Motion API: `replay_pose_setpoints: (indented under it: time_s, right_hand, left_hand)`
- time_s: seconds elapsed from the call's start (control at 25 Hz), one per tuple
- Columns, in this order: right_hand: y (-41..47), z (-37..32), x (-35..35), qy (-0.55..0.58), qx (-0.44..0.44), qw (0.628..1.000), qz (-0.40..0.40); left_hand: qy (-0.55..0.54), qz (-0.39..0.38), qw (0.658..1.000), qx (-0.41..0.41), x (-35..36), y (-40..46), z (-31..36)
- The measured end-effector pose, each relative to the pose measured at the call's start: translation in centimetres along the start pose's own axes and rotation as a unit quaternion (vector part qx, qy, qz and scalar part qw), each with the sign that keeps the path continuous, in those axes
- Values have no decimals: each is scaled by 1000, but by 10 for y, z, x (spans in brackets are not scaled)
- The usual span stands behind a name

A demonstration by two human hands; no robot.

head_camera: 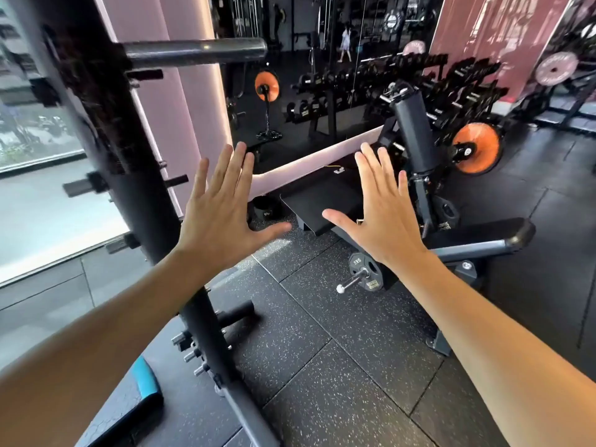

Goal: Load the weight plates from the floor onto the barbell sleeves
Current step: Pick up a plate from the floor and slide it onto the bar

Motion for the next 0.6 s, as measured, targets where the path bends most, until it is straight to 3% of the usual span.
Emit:
replay_pose_setpoints:
  time_s: [0.32,0.6]
  right_hand:
    - [97,110,97,18,-30,999,-17]
    - [201,182,169,63,-87,993,-44]
  left_hand:
    - [26,-9,999,-32,96,121,44]
    - [49,-7,992,-113,143,233,58]
Point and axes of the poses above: each hand's wrist, its own y-axis towards the middle knuckle, its own x-axis out of the palm, z = x × y, the point moved 9 cm from there along y, towards the middle knuckle, and after that the axes turned 4 degrees about -y, right-handed, at the moved point
